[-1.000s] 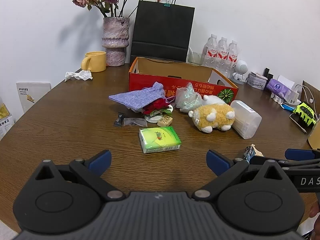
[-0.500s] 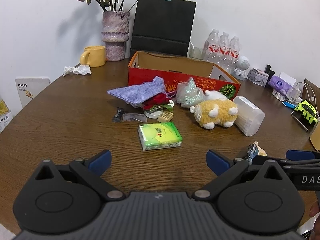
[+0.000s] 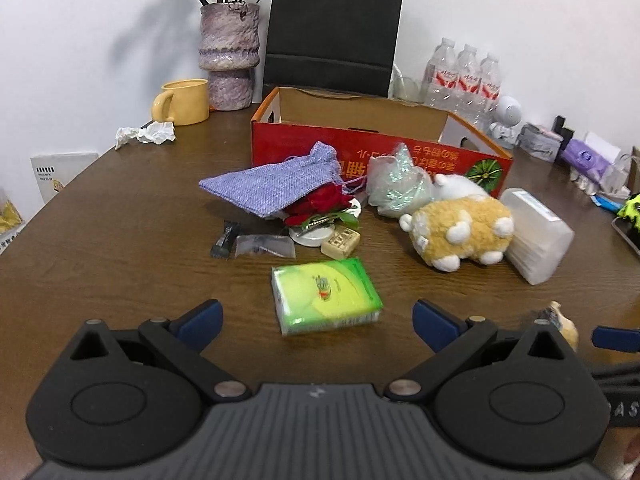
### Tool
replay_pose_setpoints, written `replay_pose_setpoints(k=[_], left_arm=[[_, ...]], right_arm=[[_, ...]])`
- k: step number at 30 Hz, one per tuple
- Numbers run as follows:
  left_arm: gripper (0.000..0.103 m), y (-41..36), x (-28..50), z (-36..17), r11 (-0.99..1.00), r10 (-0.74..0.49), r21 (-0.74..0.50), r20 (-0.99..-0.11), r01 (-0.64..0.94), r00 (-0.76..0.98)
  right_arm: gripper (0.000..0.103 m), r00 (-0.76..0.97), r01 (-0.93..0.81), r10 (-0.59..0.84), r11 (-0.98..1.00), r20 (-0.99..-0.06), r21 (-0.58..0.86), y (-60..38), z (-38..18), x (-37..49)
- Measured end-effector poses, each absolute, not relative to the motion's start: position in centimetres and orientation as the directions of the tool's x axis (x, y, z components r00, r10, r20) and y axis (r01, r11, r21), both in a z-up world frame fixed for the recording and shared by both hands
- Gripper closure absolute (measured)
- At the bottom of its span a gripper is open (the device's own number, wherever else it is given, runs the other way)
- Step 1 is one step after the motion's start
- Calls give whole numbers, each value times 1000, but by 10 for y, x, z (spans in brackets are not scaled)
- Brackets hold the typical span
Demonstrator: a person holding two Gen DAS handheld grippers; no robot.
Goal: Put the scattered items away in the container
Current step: 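Grasp the green tissue pack with the left tool while the right tool grasps the blue snack bag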
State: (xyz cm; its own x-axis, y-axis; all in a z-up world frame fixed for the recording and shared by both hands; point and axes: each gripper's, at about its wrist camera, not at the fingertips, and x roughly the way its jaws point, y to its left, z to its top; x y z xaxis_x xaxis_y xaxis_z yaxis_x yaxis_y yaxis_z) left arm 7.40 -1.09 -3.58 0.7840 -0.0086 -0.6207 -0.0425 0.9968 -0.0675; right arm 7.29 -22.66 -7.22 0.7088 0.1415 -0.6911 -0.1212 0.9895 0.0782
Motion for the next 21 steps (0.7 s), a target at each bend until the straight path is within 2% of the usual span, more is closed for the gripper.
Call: replay_pose_setpoints(k=[5, 9, 13, 16, 18, 21], left_arm=[[0, -16, 93, -44, 998, 29, -30, -636, -62, 771], [0, -18, 105, -51, 998, 36, -22, -651, -66, 758], [0, -19, 112, -57, 997, 40, -19, -666, -70, 745], [6, -18, 116, -62, 997, 29, -33, -675, -70, 737], [11, -20, 115, -63, 998, 42, -13, -666, -69, 745], [30, -19, 112, -61, 998, 38, -10, -648, -59, 761]], right_arm=[[11, 711, -123, 151, 988, -687, 90, -231, -77, 81], [13, 707, -142, 161, 986, -689, 85, -230, -80, 86], [23, 718, -162, 161, 985, -677, 62, -229, -81, 89], [30, 727, -174, 161, 984, -667, 48, -228, -81, 92], [32, 728, -182, 169, 982, -664, 51, -229, -81, 93], [41, 732, -204, 190, 977, -654, 56, -230, -80, 91]])
